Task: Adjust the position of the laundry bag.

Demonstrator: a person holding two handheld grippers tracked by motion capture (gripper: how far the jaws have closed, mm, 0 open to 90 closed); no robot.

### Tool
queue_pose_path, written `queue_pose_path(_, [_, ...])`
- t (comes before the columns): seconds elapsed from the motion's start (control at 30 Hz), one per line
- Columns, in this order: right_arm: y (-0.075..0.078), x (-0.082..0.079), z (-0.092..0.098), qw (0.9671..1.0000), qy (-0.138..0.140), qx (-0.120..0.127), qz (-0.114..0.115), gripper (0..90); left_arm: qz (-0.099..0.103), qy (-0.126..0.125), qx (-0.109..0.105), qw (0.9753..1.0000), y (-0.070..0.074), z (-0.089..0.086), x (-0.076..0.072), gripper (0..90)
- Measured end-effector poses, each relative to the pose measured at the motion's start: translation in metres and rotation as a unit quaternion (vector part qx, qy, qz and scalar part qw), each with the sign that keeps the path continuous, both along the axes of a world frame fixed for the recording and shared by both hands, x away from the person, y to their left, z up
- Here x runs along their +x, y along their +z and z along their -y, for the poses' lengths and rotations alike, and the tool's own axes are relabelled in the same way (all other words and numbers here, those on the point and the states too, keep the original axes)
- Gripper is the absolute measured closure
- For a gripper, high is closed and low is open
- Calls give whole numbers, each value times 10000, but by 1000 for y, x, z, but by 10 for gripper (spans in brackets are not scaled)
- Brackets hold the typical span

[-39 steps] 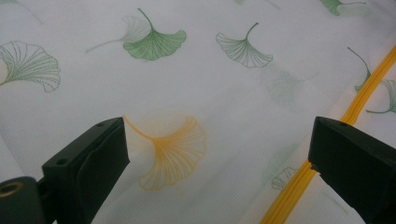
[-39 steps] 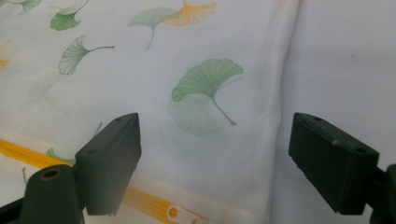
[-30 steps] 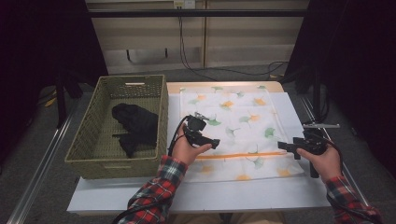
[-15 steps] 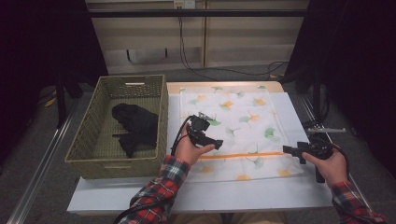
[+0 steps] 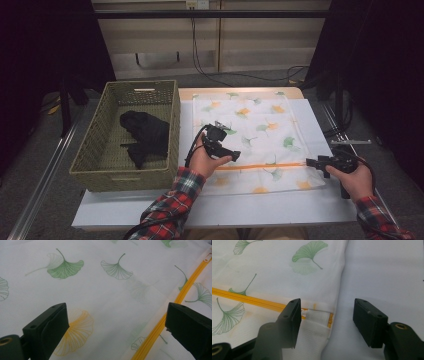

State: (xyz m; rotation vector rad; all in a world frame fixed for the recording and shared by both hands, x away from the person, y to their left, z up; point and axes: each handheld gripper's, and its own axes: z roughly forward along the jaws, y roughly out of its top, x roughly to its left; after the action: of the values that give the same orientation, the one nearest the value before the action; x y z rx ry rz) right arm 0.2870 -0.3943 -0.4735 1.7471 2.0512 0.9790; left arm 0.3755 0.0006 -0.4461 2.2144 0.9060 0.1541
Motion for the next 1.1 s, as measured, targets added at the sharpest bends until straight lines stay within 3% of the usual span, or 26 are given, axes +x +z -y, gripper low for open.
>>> queue_pose_path(0.27, [0,0,-8,9999,123,-77,-6,507,-15,16,-40,10000,-1,-1,-1,44])
queue_pose_path(0.33, [0,0,-11,9998,153,-139,-16,540,-23,58,-63,10000,0,-1,-1,44])
queue_pose_path(0.37, [0,0,-13,9994,152,-318,18,586,-10,104,-148,9998,-1,-1,-1,44])
queue_pose_path(0.5, [0,0,-14,9994,179,-307,52,667,-17,104,-161,9998,-1,-1,-1,45])
queue_pose_path(0.57, [1,-1,-17,9982,295,-518,48,718,-8,124,-145,9998,-1,-1,-1,45])
queue_pose_path(0.67, [2,0,-20,9978,324,-583,24,739,-28,100,-112,9999,-1,-1,-1,44])
queue_pose_path(0.77, [4,0,-19,9982,296,-524,-16,834,-63,101,-84,9999,-3,-1,-1,44])
queue_pose_path(1.1, [10,3,-15,9996,211,-85,-134,853,-97,53,-109,9999,-5,0,-1,45])
